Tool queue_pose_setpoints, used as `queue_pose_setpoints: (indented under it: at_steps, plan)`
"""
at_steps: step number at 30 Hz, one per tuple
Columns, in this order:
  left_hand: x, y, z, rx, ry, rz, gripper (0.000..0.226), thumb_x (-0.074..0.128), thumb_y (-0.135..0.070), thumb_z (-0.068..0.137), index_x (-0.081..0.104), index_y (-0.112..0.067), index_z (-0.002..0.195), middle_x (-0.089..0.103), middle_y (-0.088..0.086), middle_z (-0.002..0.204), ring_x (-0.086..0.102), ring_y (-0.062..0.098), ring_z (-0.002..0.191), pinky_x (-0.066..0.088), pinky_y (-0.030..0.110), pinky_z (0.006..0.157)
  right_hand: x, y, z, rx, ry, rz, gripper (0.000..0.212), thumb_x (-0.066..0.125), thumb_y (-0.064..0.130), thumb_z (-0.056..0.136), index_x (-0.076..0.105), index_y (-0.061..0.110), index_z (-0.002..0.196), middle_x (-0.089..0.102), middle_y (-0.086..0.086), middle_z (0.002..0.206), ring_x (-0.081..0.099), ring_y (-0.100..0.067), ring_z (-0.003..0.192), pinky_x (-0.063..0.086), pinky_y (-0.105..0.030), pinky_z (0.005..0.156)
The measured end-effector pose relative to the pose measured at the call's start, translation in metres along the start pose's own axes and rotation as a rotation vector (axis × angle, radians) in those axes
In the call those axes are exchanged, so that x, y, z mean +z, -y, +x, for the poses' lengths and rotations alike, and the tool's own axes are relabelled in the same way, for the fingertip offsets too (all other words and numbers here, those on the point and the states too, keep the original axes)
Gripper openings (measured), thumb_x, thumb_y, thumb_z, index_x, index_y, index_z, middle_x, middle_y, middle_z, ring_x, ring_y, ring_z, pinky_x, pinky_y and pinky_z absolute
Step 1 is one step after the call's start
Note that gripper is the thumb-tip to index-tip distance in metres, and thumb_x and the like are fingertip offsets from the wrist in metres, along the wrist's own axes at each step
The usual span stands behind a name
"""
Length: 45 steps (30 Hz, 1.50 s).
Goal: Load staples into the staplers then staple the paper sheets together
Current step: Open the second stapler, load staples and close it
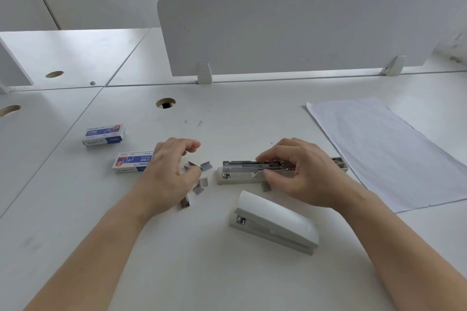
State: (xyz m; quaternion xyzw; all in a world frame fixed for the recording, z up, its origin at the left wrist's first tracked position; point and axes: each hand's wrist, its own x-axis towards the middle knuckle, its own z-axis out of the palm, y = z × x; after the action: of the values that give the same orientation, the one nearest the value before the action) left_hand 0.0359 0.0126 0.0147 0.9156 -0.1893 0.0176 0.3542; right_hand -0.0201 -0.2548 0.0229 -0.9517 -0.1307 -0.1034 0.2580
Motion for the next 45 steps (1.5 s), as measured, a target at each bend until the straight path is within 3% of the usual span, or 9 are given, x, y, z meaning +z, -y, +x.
queue_pose_setpoints:
  at_steps: [5, 10, 15, 21, 26, 31, 35, 41, 45]
  plan:
    - [0.003, 0.003, 0.0, -0.019, 0.043, 0.202, 0.046, 0.049, -0.032, 0.072, 0.065, -0.018, 0.113, 0.054, -0.006, 0.107, 0.045, 0.015, 0.107, 0.03, 0.02, 0.088, 0.005, 0.006, 0.0, -0.004, 0.023, 0.044, 0.025, 0.068, 0.032, 0.085, 0.075, 0.038, 0.109, 0.064, 0.019, 0.095, 0.055, -0.004, 0.091, 0.036, -0.003, 0.075]
    - [-0.001, -0.002, 0.001, 0.013, -0.04, 0.203, 0.009, 0.069, -0.022, 0.083, 0.071, -0.026, 0.091, 0.061, -0.007, 0.091, 0.058, 0.011, 0.089, 0.045, 0.029, 0.083, 0.006, 0.01, 0.0, -0.022, 0.022, 0.051, 0.026, 0.067, 0.032, 0.085, 0.075, 0.037, 0.109, 0.067, 0.019, 0.096, 0.058, -0.004, 0.093, 0.042, -0.009, 0.079]
    - [0.003, -0.018, 0.002, -0.093, -0.238, -0.19, 0.01, 0.073, -0.015, 0.083, 0.07, -0.025, 0.082, 0.07, -0.009, 0.075, 0.062, -0.001, 0.06, 0.046, 0.014, 0.056, 0.006, 0.014, -0.001, -0.03, 0.058, 0.112, 0.028, 0.07, 0.038, 0.083, 0.074, 0.034, 0.111, 0.069, 0.021, 0.095, 0.062, -0.004, 0.094, 0.05, -0.023, 0.083]
    - [0.011, -0.037, 0.002, -0.07, -0.304, -0.592, 0.017, 0.076, 0.002, 0.076, 0.073, -0.012, 0.085, 0.076, 0.003, 0.083, 0.073, 0.009, 0.075, 0.056, 0.017, 0.074, 0.012, 0.014, 0.002, 0.077, -0.044, 0.343, 0.026, 0.069, 0.036, 0.09, 0.072, 0.03, 0.116, 0.073, 0.021, 0.089, 0.067, -0.002, 0.091, 0.055, -0.024, 0.079]
    - [0.017, -0.043, -0.003, 0.085, -0.211, -0.511, 0.022, 0.072, 0.005, 0.079, 0.077, -0.013, 0.09, 0.07, -0.006, 0.099, 0.072, 0.012, 0.089, 0.054, 0.017, 0.085, 0.013, 0.016, 0.004, 0.073, -0.166, 0.43, 0.027, 0.071, 0.045, 0.086, 0.077, 0.031, 0.108, 0.073, 0.017, 0.089, 0.068, -0.006, 0.092, 0.05, -0.011, 0.071]
    - [0.019, -0.046, -0.006, 0.184, -0.176, -0.435, 0.022, 0.072, 0.003, 0.079, 0.078, -0.015, 0.091, 0.069, -0.008, 0.096, 0.07, 0.01, 0.09, 0.053, 0.013, 0.079, 0.016, 0.016, 0.004, 0.063, -0.173, 0.459, 0.022, 0.076, 0.043, 0.083, 0.079, 0.032, 0.101, 0.071, 0.017, 0.087, 0.069, -0.009, 0.091, 0.057, -0.019, 0.067]
    - [0.022, -0.044, -0.005, 0.134, -0.17, -0.525, 0.022, 0.074, 0.001, 0.077, 0.077, -0.018, 0.087, 0.072, -0.001, 0.093, 0.072, 0.017, 0.087, 0.055, 0.021, 0.081, 0.015, 0.015, 0.004, 0.024, -0.15, 0.387, 0.016, 0.077, 0.036, 0.085, 0.079, 0.03, 0.1, 0.069, 0.017, 0.086, 0.068, -0.009, 0.088, 0.048, -0.011, 0.064]
    - [0.024, -0.046, -0.004, -0.036, -0.114, -0.769, 0.021, 0.075, 0.001, 0.074, 0.074, -0.016, 0.087, 0.078, 0.003, 0.084, 0.074, 0.016, 0.08, 0.056, 0.022, 0.075, 0.016, 0.012, 0.004, -0.139, -0.182, 0.135, 0.023, 0.067, 0.036, 0.093, 0.074, 0.026, 0.112, 0.068, 0.01, 0.088, 0.064, -0.007, 0.079, 0.055, -0.03, 0.066]
    - [0.011, -0.036, -0.003, 0.011, -0.003, -0.657, 0.041, 0.088, -0.028, 0.065, 0.07, -0.027, 0.103, 0.073, -0.001, 0.104, 0.069, 0.014, 0.097, 0.056, 0.026, 0.082, 0.008, 0.013, 0.003, -0.161, -0.174, 0.064, 0.025, 0.061, 0.039, 0.095, 0.073, 0.027, 0.113, 0.068, 0.01, 0.09, 0.063, -0.008, 0.078, 0.052, -0.025, 0.065]
